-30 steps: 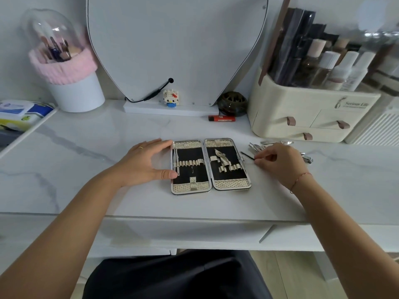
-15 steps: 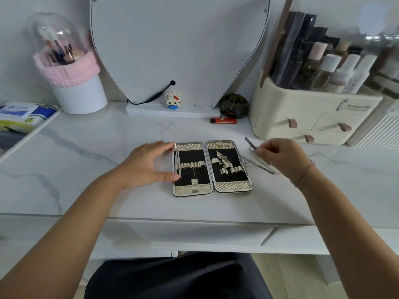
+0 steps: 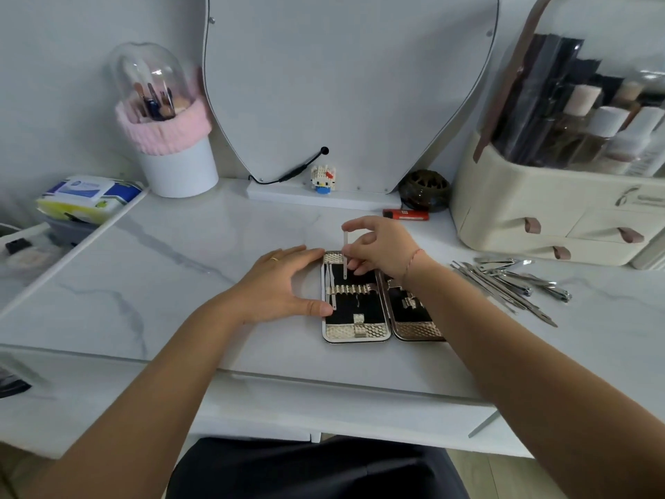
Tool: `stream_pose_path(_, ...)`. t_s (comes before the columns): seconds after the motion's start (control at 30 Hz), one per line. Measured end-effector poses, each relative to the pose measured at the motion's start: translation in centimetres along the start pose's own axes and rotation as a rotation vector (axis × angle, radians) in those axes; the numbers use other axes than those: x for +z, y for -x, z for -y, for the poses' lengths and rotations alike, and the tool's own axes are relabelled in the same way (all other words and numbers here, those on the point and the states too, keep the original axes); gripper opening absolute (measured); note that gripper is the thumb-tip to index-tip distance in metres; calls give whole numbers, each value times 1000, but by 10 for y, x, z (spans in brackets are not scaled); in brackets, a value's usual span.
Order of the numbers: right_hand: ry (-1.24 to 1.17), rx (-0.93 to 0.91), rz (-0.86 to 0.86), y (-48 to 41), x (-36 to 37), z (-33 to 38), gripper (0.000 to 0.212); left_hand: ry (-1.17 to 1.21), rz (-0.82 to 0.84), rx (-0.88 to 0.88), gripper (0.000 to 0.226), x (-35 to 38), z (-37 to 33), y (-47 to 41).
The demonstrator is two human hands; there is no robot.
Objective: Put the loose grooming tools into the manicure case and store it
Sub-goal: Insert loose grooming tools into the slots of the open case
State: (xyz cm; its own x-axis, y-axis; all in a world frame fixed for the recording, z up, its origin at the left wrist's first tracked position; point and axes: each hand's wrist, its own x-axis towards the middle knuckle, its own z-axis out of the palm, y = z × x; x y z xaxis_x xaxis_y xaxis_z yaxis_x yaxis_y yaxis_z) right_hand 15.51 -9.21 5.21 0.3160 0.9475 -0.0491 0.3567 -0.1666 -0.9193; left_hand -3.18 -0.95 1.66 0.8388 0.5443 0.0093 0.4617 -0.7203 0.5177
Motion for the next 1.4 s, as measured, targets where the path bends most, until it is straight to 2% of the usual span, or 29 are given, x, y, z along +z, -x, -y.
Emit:
stream_pose_path(0.13, 145, -8, -37, -11, 4, -2, 30, 5, 0, 3, 113, -1, -4, 2)
stream_pose_path(0.23, 136, 4, -23, -12, 6, -3, 24, -4, -2, -1, 106, -1, -6, 3)
stream_pose_path(0.33, 69, 13, -18, -13, 7, -5, 25, -8, -1, -2, 110, -1, -3, 2)
stream_pose_path(0.5, 106, 11, 22, -13, 8, -7, 23, -12, 4, -7, 112, 0, 0, 0)
stream_pose_path(0.67, 312, -36, 32, -8, 4, -2, 17, -16, -4, -4, 113, 2, 1, 0)
stream_pose_path(0.87, 531, -91, 78, -2, 2, 6, 24, -16, 2, -8, 114, 0, -3, 2)
stream_pose_path(1.13, 569, -74, 125, 1, -1, 6, 25, -19, 7, -24, 110, -1, -7, 4)
stream_pose_path(1.4, 491, -90, 42, 12, -10, 5, 25, -5, 10, -11, 117, 1, 1, 0)
